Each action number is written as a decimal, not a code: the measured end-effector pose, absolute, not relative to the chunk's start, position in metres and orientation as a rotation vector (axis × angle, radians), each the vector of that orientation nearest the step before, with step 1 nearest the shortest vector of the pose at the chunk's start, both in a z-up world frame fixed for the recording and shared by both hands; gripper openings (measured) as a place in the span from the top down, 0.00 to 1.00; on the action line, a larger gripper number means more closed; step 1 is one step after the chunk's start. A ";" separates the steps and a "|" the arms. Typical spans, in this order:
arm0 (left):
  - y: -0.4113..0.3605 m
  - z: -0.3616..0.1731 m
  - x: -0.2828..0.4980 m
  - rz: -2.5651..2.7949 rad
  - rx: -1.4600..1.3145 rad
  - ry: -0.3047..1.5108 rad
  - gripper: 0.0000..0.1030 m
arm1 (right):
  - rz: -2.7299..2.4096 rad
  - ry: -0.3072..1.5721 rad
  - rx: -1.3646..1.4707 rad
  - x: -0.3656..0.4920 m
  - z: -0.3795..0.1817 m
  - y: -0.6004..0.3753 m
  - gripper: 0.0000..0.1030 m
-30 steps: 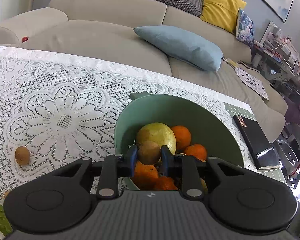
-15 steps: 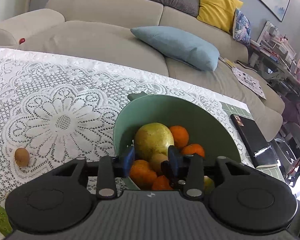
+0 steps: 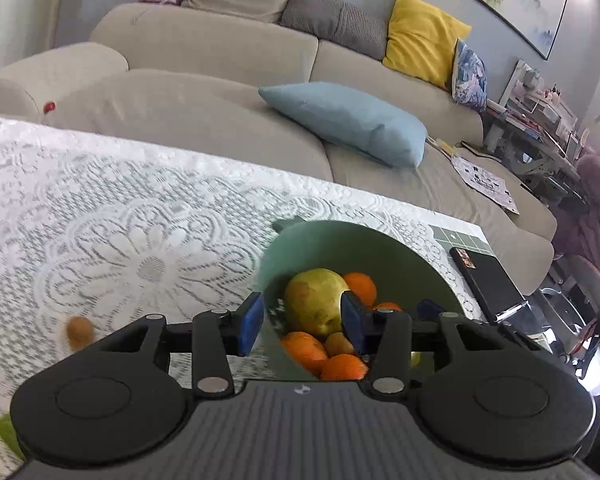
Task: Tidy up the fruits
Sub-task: 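Open both tools and withdraw them from the colander, then grasp a kiwi with the left tool while the right tool grasps another kiwi, then carry both kiwis over the green colander and lower them inside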
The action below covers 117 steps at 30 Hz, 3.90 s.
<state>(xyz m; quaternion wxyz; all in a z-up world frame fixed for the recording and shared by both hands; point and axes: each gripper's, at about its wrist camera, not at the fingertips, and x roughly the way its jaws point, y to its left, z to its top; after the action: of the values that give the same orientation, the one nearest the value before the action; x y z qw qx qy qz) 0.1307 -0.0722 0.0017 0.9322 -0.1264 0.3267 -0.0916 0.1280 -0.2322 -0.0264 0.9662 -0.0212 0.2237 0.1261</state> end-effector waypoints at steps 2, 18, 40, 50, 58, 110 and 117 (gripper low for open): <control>-0.064 0.003 0.127 -0.184 -0.249 0.664 0.49 | 0.274 0.429 -0.036 0.123 -0.024 -0.228 0.38; 0.013 -0.006 0.102 -0.136 -0.192 0.709 0.49 | 0.427 0.421 -0.076 0.100 -0.022 -0.176 0.43; 0.074 -0.048 0.102 -0.259 -0.261 0.887 0.53 | 0.526 0.609 -0.178 0.112 -0.065 -0.117 0.77; 0.074 -0.056 0.116 -0.223 -0.257 0.982 0.56 | 0.516 0.611 -0.194 0.112 -0.068 -0.117 0.77; 0.057 -0.058 0.122 -0.220 -0.165 1.009 0.58 | 0.507 0.613 -0.195 0.114 -0.069 -0.119 0.76; 0.074 -0.065 0.121 -0.049 -0.095 0.839 0.73 | 0.822 0.542 -0.551 0.155 -0.077 -0.049 0.74; 0.077 -0.068 0.118 -0.068 -0.103 0.878 0.72 | 0.846 0.540 -0.545 0.160 -0.082 -0.048 0.74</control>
<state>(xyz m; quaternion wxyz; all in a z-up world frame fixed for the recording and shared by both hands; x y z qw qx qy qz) 0.1178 0.0768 -0.0683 0.9032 -0.0499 0.4249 -0.0328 0.1599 -0.0476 -0.0821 0.8414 -0.2581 0.2554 0.4003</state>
